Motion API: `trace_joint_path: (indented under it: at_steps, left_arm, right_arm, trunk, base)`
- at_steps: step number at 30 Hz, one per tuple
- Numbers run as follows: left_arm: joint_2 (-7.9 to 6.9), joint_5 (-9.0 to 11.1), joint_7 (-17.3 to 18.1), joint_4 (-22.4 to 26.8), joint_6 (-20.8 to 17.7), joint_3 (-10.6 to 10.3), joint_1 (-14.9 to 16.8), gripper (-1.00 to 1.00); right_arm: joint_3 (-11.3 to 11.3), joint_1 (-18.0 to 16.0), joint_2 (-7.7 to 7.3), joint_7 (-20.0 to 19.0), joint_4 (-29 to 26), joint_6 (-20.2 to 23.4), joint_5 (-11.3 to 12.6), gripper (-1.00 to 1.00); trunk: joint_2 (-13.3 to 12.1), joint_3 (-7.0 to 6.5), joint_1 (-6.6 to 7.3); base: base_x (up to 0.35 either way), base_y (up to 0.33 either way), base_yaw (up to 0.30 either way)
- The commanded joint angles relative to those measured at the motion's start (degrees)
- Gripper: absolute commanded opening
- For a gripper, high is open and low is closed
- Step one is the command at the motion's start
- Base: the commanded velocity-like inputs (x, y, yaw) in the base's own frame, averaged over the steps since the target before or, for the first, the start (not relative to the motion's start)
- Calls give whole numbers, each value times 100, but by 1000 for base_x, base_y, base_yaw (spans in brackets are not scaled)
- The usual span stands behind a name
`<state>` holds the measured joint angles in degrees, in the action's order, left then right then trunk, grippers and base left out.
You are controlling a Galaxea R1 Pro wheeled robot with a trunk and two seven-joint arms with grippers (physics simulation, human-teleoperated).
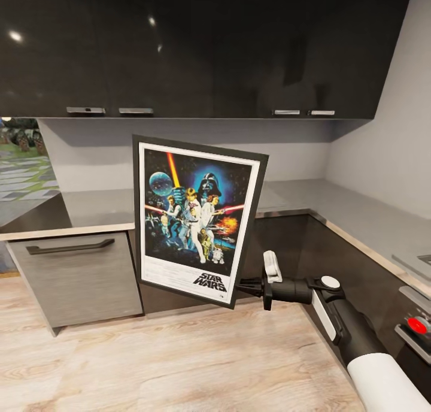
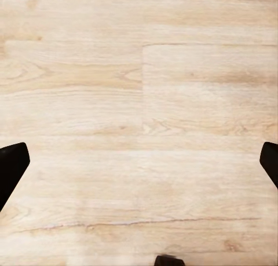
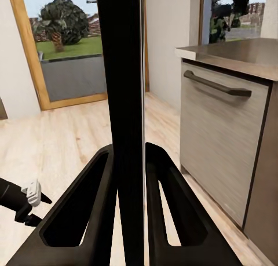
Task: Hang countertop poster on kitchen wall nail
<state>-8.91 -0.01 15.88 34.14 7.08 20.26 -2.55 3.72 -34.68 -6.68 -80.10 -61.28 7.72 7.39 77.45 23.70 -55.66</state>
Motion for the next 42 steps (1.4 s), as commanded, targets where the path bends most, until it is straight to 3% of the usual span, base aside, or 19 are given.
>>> trace_joint_path:
  at_steps: [1, 35, 38, 42]
  left_arm:
    - [3, 0, 38, 5, 4, 22, 0, 100]
    - [3, -6, 38, 5, 4, 22, 0, 100]
    - [3, -5, 38, 5, 4, 22, 0, 100]
    - [3, -6, 38, 5, 4, 22, 0, 100]
  right_arm:
    - [15, -4, -4, -15, 2, 81, 43, -100]
    - [-13, -4, -15, -22, 9, 67, 41, -100]
    - [-54, -4, -64, -23, 18, 67, 38, -100]
    - [-86, -4, -306, -23, 30, 80, 53, -100]
  trunk:
    - [-38, -11, 22]
    - [-1402, -619, 769]
    - [-1522, -673, 835]
    - [-1683, -745, 923]
  base:
    - [0, 0, 0]
    - [0, 0, 0]
    - [0, 0, 0]
    - [0, 0, 0]
